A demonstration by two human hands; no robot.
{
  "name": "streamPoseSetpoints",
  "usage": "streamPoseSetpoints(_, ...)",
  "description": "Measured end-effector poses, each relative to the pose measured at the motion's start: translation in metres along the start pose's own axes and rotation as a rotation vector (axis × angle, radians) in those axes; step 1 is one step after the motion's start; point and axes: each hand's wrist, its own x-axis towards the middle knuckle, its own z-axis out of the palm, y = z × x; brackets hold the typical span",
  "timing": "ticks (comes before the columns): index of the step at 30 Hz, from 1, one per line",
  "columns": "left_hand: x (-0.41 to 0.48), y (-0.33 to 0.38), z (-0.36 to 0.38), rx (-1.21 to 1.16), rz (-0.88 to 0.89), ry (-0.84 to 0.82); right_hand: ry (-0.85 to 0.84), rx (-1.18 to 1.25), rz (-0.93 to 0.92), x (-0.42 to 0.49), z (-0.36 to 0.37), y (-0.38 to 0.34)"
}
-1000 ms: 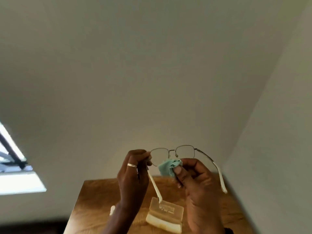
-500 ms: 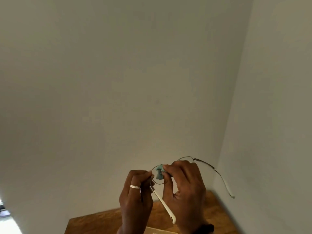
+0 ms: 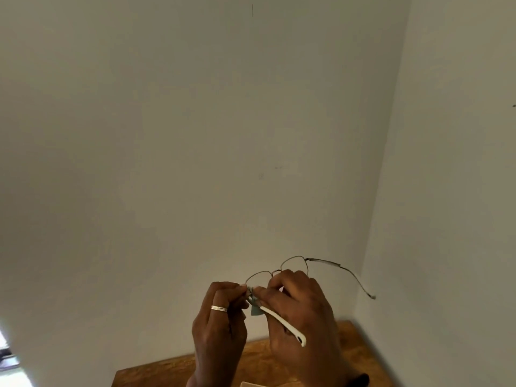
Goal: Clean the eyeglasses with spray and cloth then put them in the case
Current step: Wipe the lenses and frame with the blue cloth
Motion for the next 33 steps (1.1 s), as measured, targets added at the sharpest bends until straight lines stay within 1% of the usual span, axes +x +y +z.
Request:
streamPoseSetpoints(3, -0.003, 0.002, -0.002, -0.008, -0.005, -0.007, -0.031, -0.070, -0.023, -0.003, -0.003, 0.002)
streamPoseSetpoints(5, -0.004, 0.004, -0.002, -0.023, -0.010, 0.000, 0.017, -0.089, -0.002, -0.002, -0.004, 0.002)
streamPoseSetpoints(10, 0.002, 0.012, -0.001, -0.052, -0.009, 0.024, 0.162, -0.118, 0.126, 0.007, -0.007, -0.004)
streamPoseSetpoints(14, 0.009, 0.016, -0.002, -0.052, 0.021, 0.025, 0.254, -0.103, 0.161, 0.021, -0.013, -0.009)
streamPoseSetpoints(17, 0.014, 0.018, -0.005, -0.058, 0.041, 0.050, 0.254, -0.070, 0.178, 0.027, -0.016, -0.014)
streamPoseSetpoints(23, 0.018, 0.018, -0.011, -0.041, 0.050, 0.102, 0.094, -0.074, 0.076, 0.013, -0.013, -0.025)
streamPoseSetpoints(26, 0.013, 0.017, -0.012, -0.054, 0.052, 0.096, 0.155, -0.101, 0.031, 0.011, -0.014, -0.023)
streamPoseSetpoints(30, 0.009, 0.022, -0.009, -0.081, 0.051, 0.090, 0.269, -0.071, 0.095, 0.022, -0.021, -0.020)
streamPoseSetpoints(33, 0.012, 0.023, -0.007, -0.092, 0.037, 0.094, 0.295, -0.028, 0.104, 0.030, -0.021, -0.022)
